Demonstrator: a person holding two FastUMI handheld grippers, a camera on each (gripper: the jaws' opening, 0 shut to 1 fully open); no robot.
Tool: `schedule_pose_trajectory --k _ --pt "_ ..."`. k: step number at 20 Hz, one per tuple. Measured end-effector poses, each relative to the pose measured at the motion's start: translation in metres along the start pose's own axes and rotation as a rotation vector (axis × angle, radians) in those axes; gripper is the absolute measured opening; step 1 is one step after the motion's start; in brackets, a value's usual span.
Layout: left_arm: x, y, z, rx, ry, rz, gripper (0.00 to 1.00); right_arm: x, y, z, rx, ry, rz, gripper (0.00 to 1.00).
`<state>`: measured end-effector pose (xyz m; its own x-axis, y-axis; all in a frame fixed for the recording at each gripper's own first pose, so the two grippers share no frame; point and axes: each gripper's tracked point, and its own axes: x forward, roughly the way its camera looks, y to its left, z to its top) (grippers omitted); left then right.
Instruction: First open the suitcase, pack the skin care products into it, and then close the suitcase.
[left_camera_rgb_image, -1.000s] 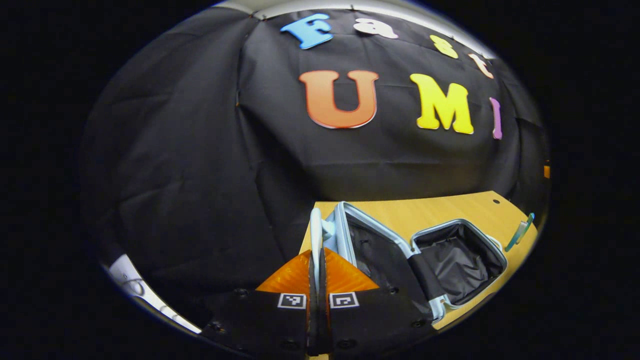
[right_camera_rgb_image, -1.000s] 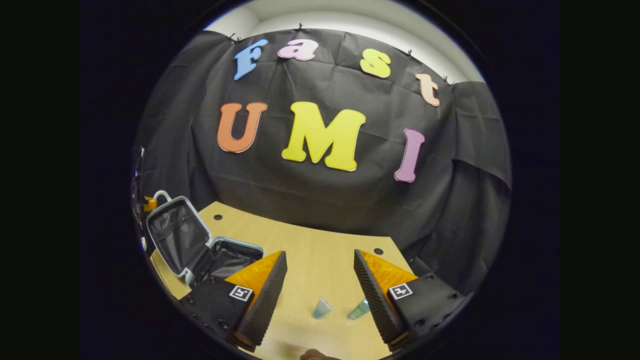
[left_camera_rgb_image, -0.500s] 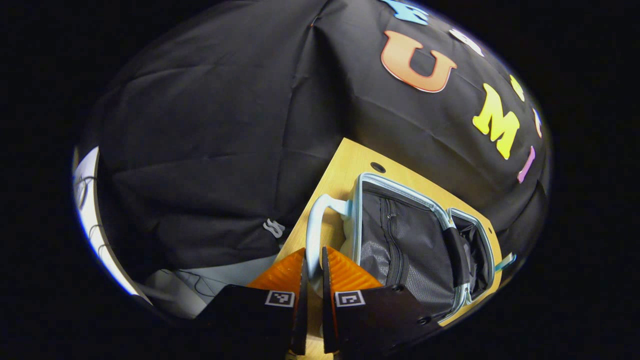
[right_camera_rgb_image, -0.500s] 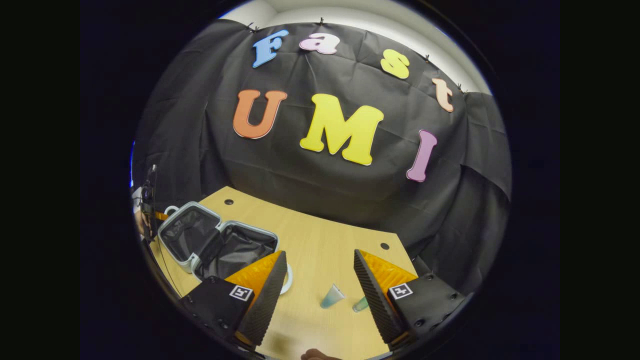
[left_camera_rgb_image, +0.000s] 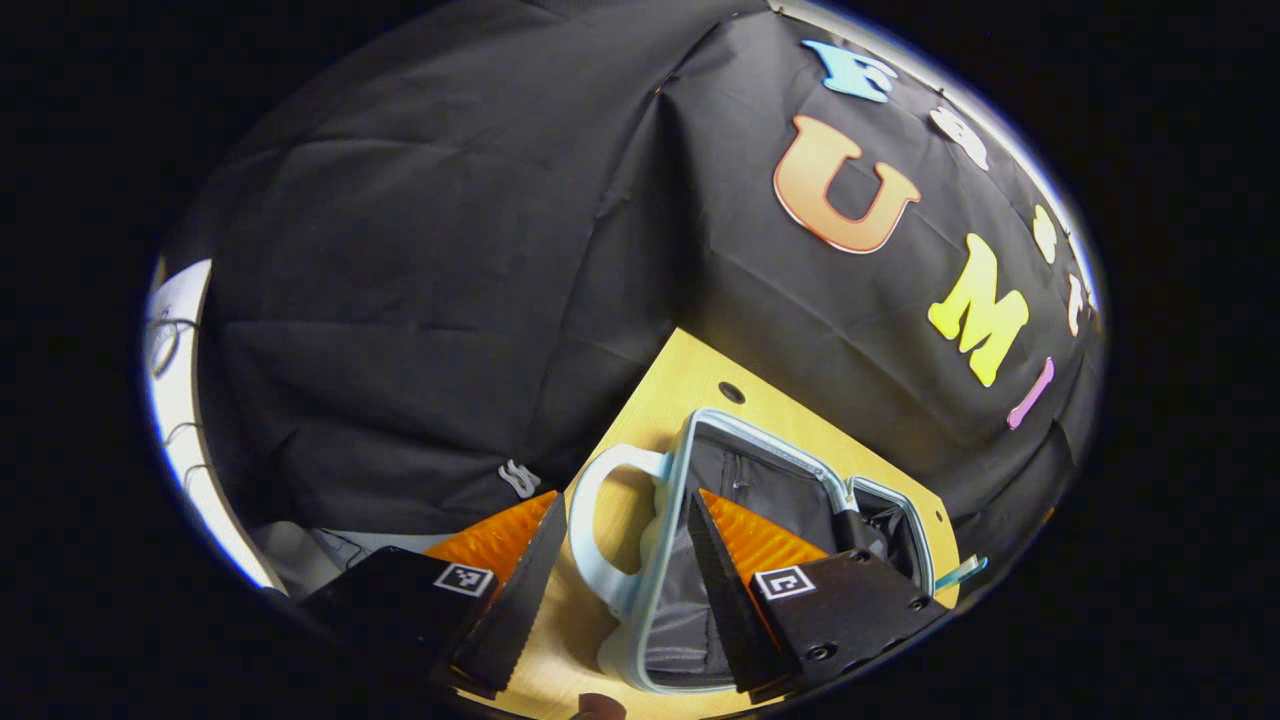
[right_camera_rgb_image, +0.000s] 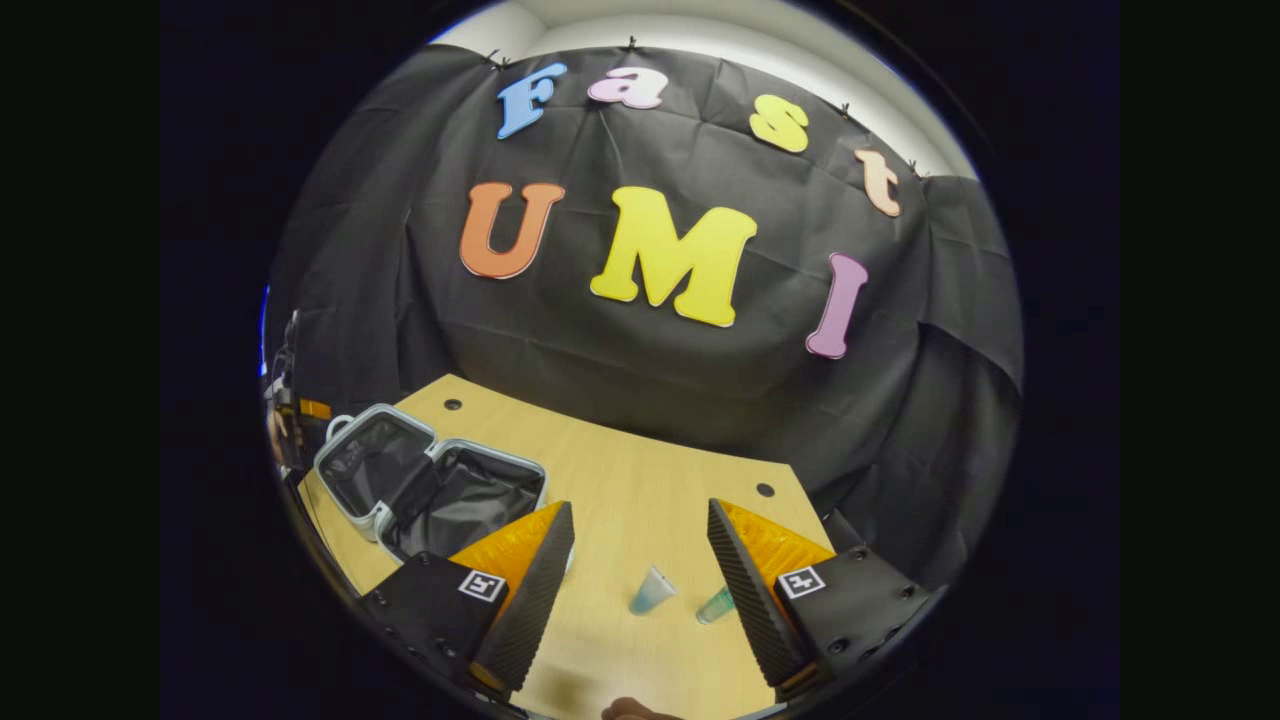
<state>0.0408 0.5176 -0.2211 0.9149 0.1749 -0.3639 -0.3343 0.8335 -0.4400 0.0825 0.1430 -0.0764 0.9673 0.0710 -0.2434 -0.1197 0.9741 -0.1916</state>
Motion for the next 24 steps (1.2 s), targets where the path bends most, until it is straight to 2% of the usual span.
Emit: schedule_pose_trajectory --k 2,3,5,7,12,15,17,19,24 --pt "-0.02 -0.039 0.015 0.027 -0.048 -0.03 0.85 0.0 -0.011 -0.002 0.009 -0.008 0.003 0.8" --pt "-0.029 -0.06 0.017 0.044 -0.064 -0.047 0.93 0.001 -0.016 -0.005 0.013 -0.008 0.009 0.8" --pt "-0.045 -0.108 0.012 0.106 -0.093 -0.084 0.98 0.002 -0.027 -0.011 0.022 -0.004 0.019 0.8" --pt "-0.059 -0.163 -0.001 0.137 -0.094 -0.154 0.98 0.003 -0.039 -0.016 0.03 -0.001 0.035 0.8" --pt "-0.087 -0.297 -0.067 0.254 -0.046 -0.311 0.98 0.006 -0.081 -0.032 0.041 0.018 0.041 0.8" --pt "-0.095 -0.365 -0.125 0.245 0.045 -0.402 0.98 0.006 -0.103 -0.04 0.059 0.034 0.053 0.8" --pt "-0.099 -0.399 -0.162 0.276 0.088 -0.446 0.98 0.008 -0.119 -0.043 0.047 0.029 0.052 0.8" --pt "-0.096 -0.423 -0.201 0.341 0.131 -0.47 0.98 0.009 -0.135 -0.05 0.043 0.036 0.053 0.8" --pt "-0.075 -0.47 -0.262 0.49 0.177 -0.478 0.98 0.016 -0.176 -0.077 0.032 0.079 0.04 0.8"
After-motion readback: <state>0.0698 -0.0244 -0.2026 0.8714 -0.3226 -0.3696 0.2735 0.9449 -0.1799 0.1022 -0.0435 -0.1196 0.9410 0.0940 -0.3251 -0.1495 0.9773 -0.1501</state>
